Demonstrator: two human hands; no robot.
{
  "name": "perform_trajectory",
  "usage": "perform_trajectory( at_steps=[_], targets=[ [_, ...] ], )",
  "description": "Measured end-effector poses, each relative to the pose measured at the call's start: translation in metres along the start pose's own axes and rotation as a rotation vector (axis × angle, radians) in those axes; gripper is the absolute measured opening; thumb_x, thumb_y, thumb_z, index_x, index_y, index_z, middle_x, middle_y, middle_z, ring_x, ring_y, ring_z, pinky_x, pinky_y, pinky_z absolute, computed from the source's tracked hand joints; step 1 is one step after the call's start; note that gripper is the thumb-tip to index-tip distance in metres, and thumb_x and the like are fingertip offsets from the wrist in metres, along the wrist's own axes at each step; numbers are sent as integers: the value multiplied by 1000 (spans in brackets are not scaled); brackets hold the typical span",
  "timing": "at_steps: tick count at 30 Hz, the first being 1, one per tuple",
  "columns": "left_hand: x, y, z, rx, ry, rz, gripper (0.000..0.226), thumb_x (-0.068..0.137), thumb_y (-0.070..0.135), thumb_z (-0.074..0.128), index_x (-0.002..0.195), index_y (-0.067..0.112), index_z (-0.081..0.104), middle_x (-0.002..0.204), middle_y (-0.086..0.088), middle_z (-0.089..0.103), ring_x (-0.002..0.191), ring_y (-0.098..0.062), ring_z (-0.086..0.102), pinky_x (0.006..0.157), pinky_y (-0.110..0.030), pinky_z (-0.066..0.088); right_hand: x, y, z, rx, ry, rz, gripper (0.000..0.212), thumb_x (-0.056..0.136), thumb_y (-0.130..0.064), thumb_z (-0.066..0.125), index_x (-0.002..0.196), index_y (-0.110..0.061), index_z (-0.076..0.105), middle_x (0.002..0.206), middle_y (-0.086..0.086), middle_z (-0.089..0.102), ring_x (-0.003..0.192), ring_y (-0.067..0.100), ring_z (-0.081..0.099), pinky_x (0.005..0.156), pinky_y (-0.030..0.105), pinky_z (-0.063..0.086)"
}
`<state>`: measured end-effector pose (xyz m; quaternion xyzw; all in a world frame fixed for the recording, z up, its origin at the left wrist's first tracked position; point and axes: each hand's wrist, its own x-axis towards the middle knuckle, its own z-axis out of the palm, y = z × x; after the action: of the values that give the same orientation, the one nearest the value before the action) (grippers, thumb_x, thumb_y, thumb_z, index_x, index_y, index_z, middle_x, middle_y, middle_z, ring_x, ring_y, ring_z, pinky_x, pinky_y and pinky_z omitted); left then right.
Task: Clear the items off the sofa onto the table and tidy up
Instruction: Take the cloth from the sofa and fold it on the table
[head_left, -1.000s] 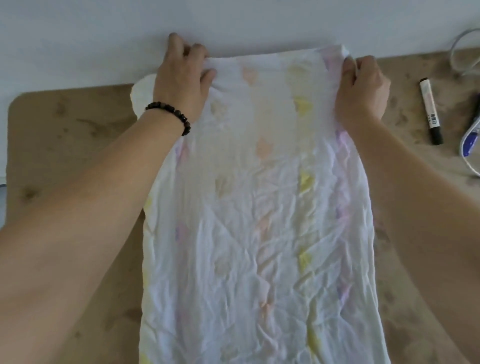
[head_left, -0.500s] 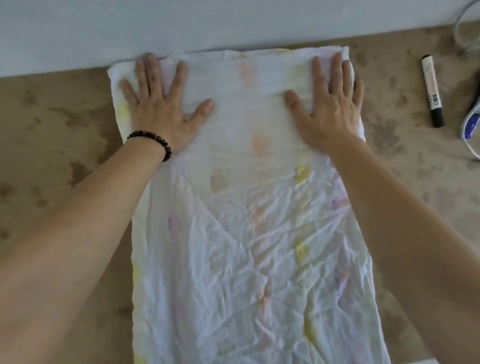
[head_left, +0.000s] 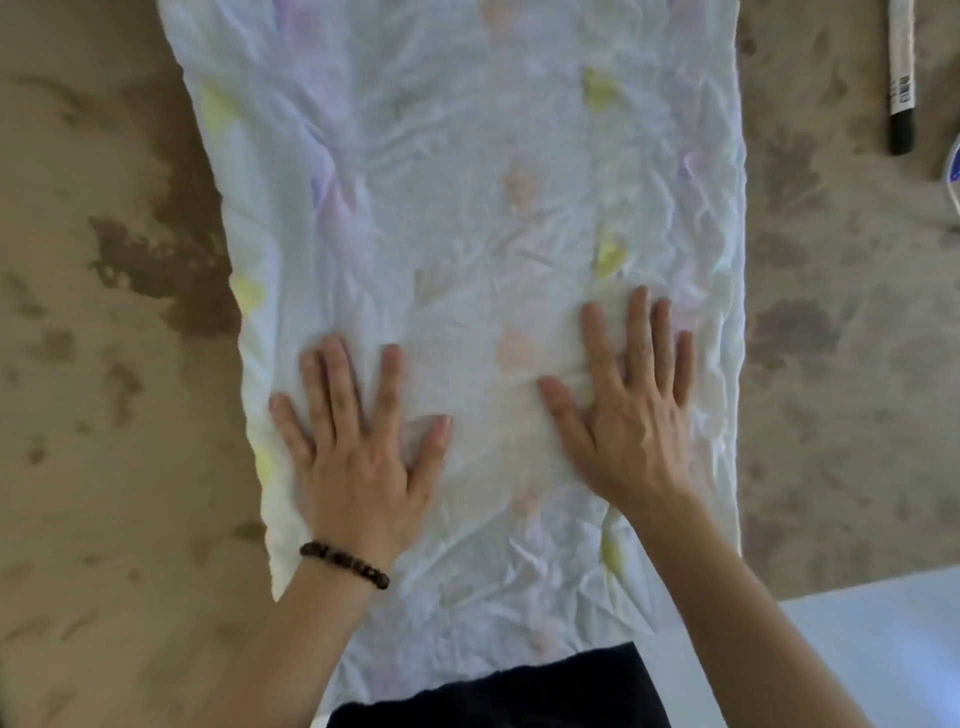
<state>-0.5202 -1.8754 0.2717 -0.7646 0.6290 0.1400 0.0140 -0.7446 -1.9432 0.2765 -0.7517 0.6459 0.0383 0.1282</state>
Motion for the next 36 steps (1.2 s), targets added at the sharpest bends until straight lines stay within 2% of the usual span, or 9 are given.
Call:
perform_trajectory(
  at_steps=[4, 8, 16, 23, 26, 29, 31, 33, 36],
  targets=[
    [2, -12, 7, 19, 53, 2, 78, 92, 68, 24, 155, 21, 14, 161, -18, 6, 149, -34, 1, 115, -63, 3, -2, 15, 8, -14, 23, 36, 77, 93, -69, 34, 157, -29, 15, 165, 12, -2, 152, 27, -5, 122, 50, 4],
    [-9, -12, 9, -49, 147, 31, 70, 97, 59, 28, 154, 19, 21, 160, -19, 11, 149, -33, 5, 116, -61, 4, -11, 18, 7, 57, 71, -7, 70, 99, -58, 35, 157, -22, 17, 164, 15, 1, 152, 29, -2, 122, 51, 4],
    [-156, -13, 35, -102, 128, -196, 71, 95, 61, 26, 153, 21, 21, 159, -22, 7, 148, -35, 3, 116, -60, 4, -151, 57, 27, 169, 184, 117, 66, 99, -50, 41, 154, -15, 26, 161, 20, 14, 150, 33, 11, 120, 51, 14],
    [-232, 4, 66, -112, 192, -216, 69, 97, 61, 23, 154, 22, 18, 161, -18, 4, 149, -33, -1, 116, -59, -2, -207, 85, 49, 114, 172, 82, 64, 103, -53, 25, 157, -21, 15, 163, 20, 6, 151, 35, 3, 121, 52, 3],
    [-238, 11, 66, -283, 272, -268, 81, 92, 66, 35, 154, 20, 14, 160, -21, 1, 148, -34, -2, 117, -58, -2, -221, 84, 47, 276, 264, 148, 74, 100, -55, 35, 156, -12, 15, 161, 25, 2, 150, 38, 1, 121, 51, 4],
    [-253, 20, 71, -612, 409, -455, 119, 75, 73, 61, 153, 7, 1, 160, -20, -1, 148, -33, -2, 117, -50, 1, -258, 78, 58, 573, 389, 317, 90, 93, -53, 55, 156, -8, 9, 162, 19, -4, 150, 28, 3, 119, 45, 8],
    [-260, 21, 82, -730, 497, -509, 136, 66, 72, 72, 151, -3, -3, 159, -23, -4, 148, -33, -3, 120, -49, 6, -276, 79, 80, 806, 311, 455, 104, 86, -49, 65, 156, -11, -3, 163, 9, -8, 150, 19, -1, 120, 46, 5],
    [-261, 15, 99, -715, 563, -457, 142, 62, 66, 79, 147, -12, -4, 156, -30, -4, 147, -38, -1, 120, -51, 7, -280, 88, 106, 973, 211, 523, 113, 79, -46, 69, 156, -16, -9, 164, 2, -8, 151, 16, -3, 122, 49, 6],
    [-253, 2, 127, -682, 688, -423, 146, 58, 62, 84, 142, -21, 0, 150, -40, -2, 144, -47, 3, 120, -51, 8, -270, 105, 138, 1080, 132, 470, 117, 73, -42, 77, 156, -18, -1, 164, 0, 6, 150, 14, 10, 122, 45, 17]
  ],
)
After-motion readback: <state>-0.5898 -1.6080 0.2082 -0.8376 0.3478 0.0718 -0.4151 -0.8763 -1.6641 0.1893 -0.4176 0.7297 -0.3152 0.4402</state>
